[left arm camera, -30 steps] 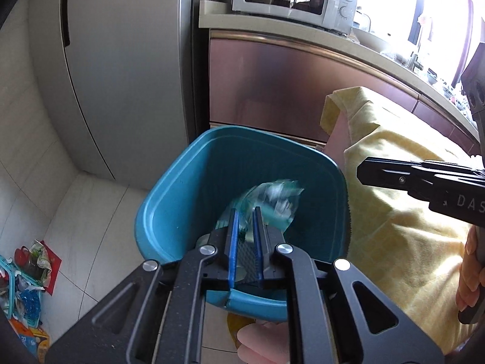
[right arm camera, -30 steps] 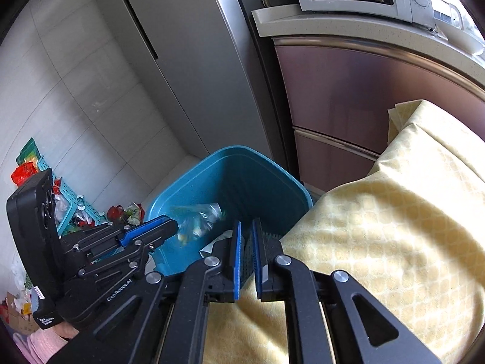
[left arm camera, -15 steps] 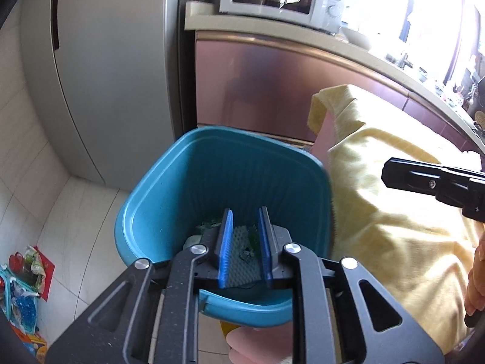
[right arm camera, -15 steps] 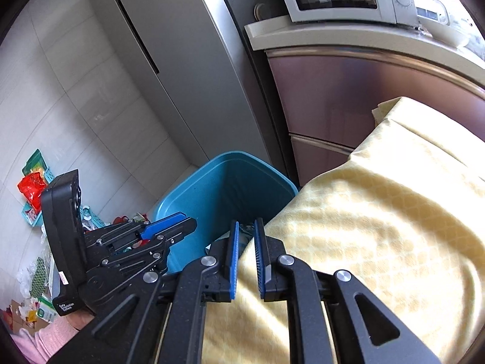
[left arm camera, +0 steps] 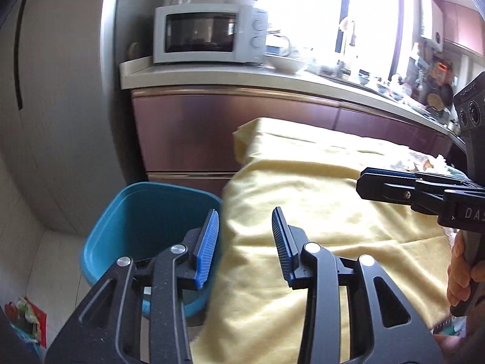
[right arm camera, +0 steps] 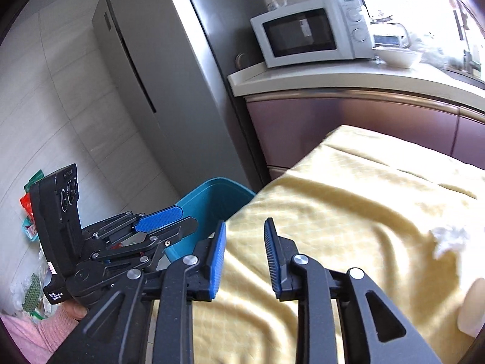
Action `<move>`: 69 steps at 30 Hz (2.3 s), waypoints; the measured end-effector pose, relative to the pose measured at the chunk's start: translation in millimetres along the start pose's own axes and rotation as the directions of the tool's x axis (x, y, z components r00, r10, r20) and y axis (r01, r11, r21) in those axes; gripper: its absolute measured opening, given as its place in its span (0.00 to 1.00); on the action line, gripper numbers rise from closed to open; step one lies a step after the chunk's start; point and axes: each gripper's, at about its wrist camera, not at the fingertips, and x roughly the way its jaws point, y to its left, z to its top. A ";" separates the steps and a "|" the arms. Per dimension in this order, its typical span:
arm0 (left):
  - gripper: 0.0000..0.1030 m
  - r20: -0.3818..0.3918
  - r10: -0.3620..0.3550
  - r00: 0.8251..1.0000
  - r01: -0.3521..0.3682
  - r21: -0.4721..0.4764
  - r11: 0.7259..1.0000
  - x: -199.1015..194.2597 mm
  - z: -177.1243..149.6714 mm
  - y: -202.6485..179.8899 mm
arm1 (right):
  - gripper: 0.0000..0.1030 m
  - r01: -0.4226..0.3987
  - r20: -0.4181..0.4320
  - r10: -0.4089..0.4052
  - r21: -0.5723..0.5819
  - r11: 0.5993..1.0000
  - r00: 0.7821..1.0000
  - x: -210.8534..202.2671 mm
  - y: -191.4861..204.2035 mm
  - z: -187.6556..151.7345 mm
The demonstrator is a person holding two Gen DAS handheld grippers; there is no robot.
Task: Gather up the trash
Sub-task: 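Move both open tools back over the table toward the remaining trash, then grasp the second paper cup with the left tool while the right tool grasps another foam net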
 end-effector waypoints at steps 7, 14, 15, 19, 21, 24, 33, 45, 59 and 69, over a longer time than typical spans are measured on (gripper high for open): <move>0.37 -0.014 -0.105 0.994 0.106 0.063 0.992 3.1 3.5 -56.3 | 0.26 0.111 0.054 -0.115 0.077 0.991 0.992 -52.7 -37.3 -23.6; 0.37 -0.058 -0.215 0.975 0.221 0.136 0.966 12.8 -1.6 -119.0 | 0.27 0.241 0.087 -0.257 0.162 0.957 0.963 -104.0 -72.5 -55.3; 0.37 -0.065 -0.231 0.971 0.238 0.148 0.960 14.7 -2.2 -128.7 | 0.27 0.260 0.090 -0.279 0.176 0.949 0.956 -112.0 -78.0 -61.5; 0.39 -0.095 -0.280 0.955 0.294 0.201 0.934 20.7 -5.0 -162.8 | 0.29 0.311 0.092 -0.339 0.236 0.921 0.936 -134.7 -101.1 -81.6; 0.39 -0.112 -0.299 0.948 0.318 0.225 0.921 24.6 -7.1 -179.0 | 0.30 0.316 0.087 -0.346 0.252 0.915 0.934 -141.6 -109.0 -89.0; 0.39 -0.134 -0.314 0.940 0.339 0.252 0.906 31.1 -9.1 -200.5 | 0.31 0.322 0.068 -0.350 0.265 0.909 0.934 -143.2 -119.2 -97.4; 0.41 -0.174 -0.323 0.930 0.360 0.265 0.894 43.6 -5.8 -223.5 | 0.31 0.364 0.071 -0.406 0.323 0.874 0.911 -155.1 -141.6 -111.1; 0.42 -0.254 -0.389 0.886 0.454 0.293 0.842 66.8 2.0 -275.4 | 0.38 0.526 0.065 -0.562 0.277 0.804 0.825 -171.2 -149.9 -119.3; 0.18 -0.330 -0.430 0.840 0.505 0.188 0.843 105.9 18.9 -298.7 | 0.39 0.591 0.079 -0.611 0.180 0.786 0.788 -166.9 -152.4 -105.9; 0.08 -0.296 -0.448 0.844 0.510 0.179 0.842 93.3 20.0 -294.1 | 0.09 0.579 0.118 -0.590 0.114 0.807 0.799 -168.0 -140.7 -91.9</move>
